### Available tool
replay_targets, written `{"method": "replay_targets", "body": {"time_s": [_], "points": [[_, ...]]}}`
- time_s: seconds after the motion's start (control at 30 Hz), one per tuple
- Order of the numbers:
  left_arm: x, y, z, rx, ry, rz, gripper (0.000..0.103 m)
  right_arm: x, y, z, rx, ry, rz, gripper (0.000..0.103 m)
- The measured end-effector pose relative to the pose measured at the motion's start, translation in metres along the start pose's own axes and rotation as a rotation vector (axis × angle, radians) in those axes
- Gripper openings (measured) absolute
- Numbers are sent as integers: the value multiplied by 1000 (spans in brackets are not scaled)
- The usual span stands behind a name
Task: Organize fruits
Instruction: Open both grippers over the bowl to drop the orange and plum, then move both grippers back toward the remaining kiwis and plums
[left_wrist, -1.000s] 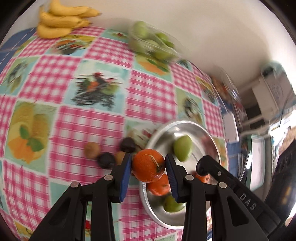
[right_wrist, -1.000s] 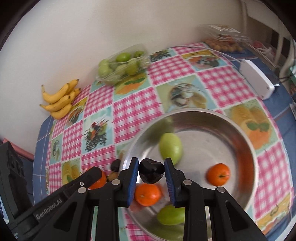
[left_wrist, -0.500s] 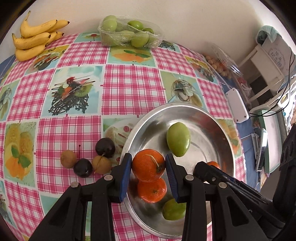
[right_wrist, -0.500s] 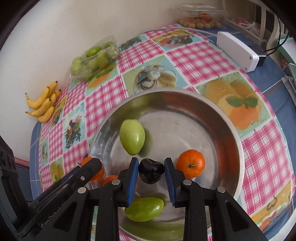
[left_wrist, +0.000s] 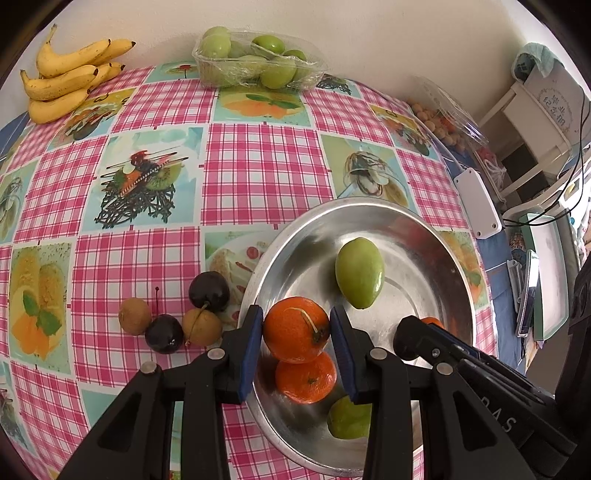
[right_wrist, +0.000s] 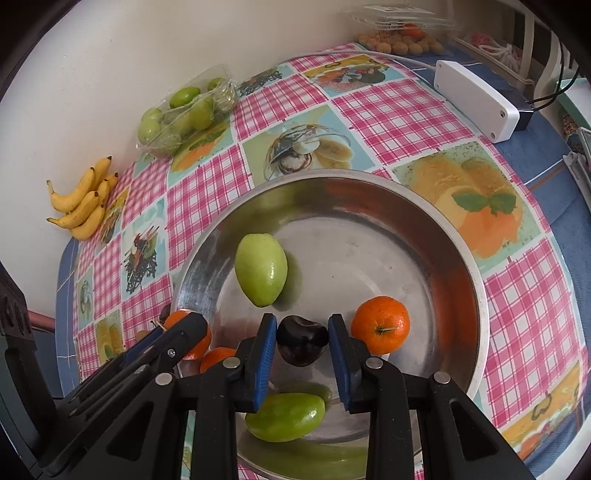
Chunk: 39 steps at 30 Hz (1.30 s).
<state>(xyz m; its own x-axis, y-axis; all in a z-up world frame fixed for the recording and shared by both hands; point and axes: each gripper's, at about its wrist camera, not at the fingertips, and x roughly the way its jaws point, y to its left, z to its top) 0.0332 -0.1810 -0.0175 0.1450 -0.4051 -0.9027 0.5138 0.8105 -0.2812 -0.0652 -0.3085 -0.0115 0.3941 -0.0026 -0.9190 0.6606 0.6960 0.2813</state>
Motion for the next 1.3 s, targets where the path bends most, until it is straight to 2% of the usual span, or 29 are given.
{"method": "replay_targets", "body": {"time_s": [0.37,0.57,0.63,0.7,0.87,1.03,1.1,1.13,1.17,1.3], "points": [[-19,4,1,-9,-23,-17,39,-9,1,2,-11,-32,2,32],[-37,23,2,-58,-60,45,40,-14,3,3,-14,-52,4,31],[-40,33,2,-85,-67,59,45,-14,4,3,-12,-48,1,32],[-42,43,3,-120,-70,78,55,-13,4,3,-14,-44,-2,32],[-37,69,2,-206,-44,109,62,-13,5,2,-24,-41,-12,33],[-35,88,0,-271,-37,145,74,-11,7,3,-31,-42,-21,33],[-34,92,-1,-281,-39,159,83,-9,8,3,-36,-40,-31,42],[-33,94,-2,-281,-40,166,86,-8,8,2,-39,-39,-39,58],[-32,95,-2,-281,-39,177,88,-7,9,2,-43,-41,-51,66],[-29,98,-3,-280,-43,210,90,-5,13,2,-69,-46,-71,70]]}}
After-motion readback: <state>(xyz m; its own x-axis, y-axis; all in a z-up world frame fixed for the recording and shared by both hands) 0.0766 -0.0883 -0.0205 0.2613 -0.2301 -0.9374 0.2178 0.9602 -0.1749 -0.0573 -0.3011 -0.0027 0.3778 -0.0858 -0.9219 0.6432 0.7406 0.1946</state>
